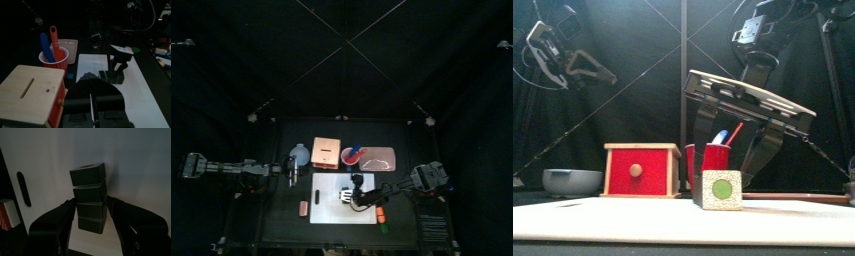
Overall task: Place sushi on board then cut the sushi with the knife then place the pieces on the plate
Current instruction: Pick knife at handle with right hand
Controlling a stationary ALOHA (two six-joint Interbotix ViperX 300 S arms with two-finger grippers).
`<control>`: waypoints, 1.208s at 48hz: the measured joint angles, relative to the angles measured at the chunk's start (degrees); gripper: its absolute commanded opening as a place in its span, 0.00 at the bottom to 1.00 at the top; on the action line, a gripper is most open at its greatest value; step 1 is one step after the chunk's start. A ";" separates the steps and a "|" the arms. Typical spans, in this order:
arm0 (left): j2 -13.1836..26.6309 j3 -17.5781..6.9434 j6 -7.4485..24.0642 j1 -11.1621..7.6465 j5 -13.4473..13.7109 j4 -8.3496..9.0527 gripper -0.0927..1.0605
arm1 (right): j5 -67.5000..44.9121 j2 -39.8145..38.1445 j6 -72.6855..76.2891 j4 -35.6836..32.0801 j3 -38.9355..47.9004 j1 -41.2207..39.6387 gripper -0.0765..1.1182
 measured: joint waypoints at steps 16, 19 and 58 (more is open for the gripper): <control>0.00 0.09 -0.09 0.00 0.09 0.09 0.06 | 0.44 -6.33 -6.15 -5.45 0.00 0.09 0.78; -0.09 0.09 -0.09 0.00 0.09 0.00 0.06 | 0.18 -7.65 -8.70 -6.42 0.09 0.00 0.78; 0.00 0.09 -0.18 -0.18 -0.70 -2.11 0.07 | -0.35 -29.97 -52.12 -4.75 6.33 -10.20 0.77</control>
